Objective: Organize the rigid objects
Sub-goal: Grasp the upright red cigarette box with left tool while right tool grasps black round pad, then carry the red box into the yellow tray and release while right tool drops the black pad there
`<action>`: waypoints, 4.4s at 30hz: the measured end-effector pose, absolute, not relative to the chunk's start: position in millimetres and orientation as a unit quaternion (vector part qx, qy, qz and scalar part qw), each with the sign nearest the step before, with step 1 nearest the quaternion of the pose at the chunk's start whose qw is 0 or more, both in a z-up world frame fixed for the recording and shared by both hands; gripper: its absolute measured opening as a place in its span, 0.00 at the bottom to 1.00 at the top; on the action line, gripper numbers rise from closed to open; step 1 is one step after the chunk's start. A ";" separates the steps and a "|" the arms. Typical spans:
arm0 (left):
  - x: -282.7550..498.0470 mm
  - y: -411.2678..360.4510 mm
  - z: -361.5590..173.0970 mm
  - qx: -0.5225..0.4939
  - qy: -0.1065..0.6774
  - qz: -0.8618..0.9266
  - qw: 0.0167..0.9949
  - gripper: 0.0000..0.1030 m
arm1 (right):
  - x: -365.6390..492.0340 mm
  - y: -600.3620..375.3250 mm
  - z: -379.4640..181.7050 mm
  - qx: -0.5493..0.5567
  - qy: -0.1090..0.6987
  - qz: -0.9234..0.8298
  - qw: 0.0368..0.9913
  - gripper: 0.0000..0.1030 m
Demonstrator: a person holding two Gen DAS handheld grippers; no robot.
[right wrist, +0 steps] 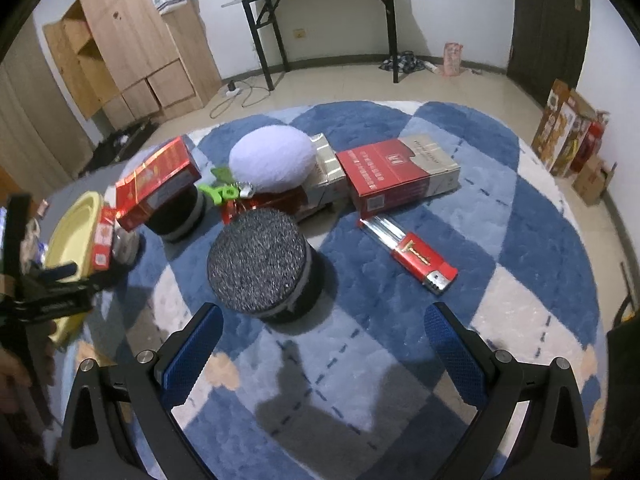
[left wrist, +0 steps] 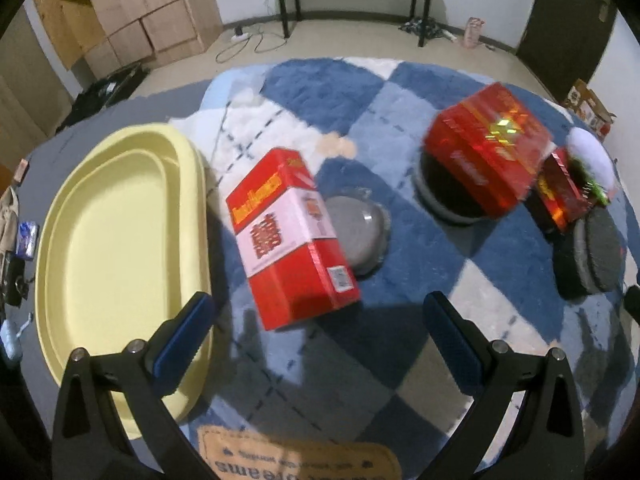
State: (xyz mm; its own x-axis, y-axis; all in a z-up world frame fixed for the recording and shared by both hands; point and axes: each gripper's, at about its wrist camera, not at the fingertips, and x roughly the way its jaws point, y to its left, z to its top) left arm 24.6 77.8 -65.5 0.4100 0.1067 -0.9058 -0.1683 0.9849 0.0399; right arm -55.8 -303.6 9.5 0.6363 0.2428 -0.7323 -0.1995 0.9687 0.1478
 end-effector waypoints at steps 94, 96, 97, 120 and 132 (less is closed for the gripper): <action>-1.7 300.4 -26.2 -0.146 0.539 0.083 0.825 0.23 | -99.9 21.5 11.6 -0.169 0.370 0.390 0.826 0.66; -1.0 307.6 -28.3 -0.145 0.539 0.101 0.823 0.23 | -94.1 43.4 1.4 -0.182 0.380 0.394 0.817 0.66; -1.3 312.7 -29.4 -0.147 0.540 0.107 0.822 0.23 | -93.2 55.7 -0.8 -0.196 0.377 0.396 0.814 0.66; -4.5 343.1 -57.8 -0.211 0.538 0.148 0.803 0.72 | -83.0 107.3 -28.3 -0.254 0.372 0.428 0.784 0.97; 5.4 216.4 45.6 -0.145 0.470 0.043 0.870 1.00 | -81.0 -63.3 63.9 -0.152 0.327 0.362 0.860 1.00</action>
State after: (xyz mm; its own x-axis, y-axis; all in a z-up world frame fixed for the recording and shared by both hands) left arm 5.4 216.4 45.6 0.5552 -0.0611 -0.8295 -0.2109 0.9543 -0.2115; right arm -81.0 -63.3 63.9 0.5244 0.5231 -0.6718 -0.7219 0.6916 -0.0250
